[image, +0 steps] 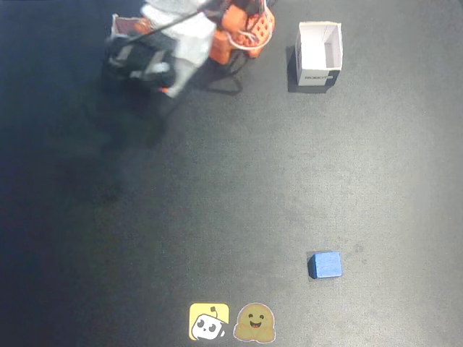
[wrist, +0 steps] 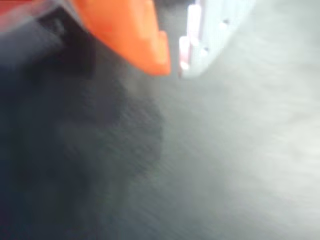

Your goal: Put the red cube in the right box and the blue cube in the left box.

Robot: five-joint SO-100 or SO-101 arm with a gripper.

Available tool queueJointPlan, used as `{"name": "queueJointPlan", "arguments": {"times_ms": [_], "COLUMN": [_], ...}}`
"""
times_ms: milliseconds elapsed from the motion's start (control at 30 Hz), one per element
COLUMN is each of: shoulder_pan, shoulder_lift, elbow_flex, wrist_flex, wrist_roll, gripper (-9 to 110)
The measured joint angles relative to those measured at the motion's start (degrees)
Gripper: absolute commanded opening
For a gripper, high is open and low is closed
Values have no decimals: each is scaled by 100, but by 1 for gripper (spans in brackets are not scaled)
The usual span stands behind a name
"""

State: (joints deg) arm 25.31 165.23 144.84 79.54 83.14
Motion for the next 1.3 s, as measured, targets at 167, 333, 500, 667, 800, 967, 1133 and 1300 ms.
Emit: {"name": "queueJointPlan", "arguments": {"times_ms": [167,333,500,667,800,967,1133,1300], "shoulder_pan": [-888,-1749,-2408,-2918,-3103,-3111,-3103,-3146], "shoulder_lift": [-79,-62,176,272,281,404,272,-615], "elbow_flex": [0,0,0,26,26,105,105,97], "wrist_flex": [-299,-475,-562,-694,-729,-694,-712,-1222], "wrist_roll": [-97,-105,-132,-229,-334,-272,-193,-53], "gripper": [0,0,0,0,0,0,0,0]}}
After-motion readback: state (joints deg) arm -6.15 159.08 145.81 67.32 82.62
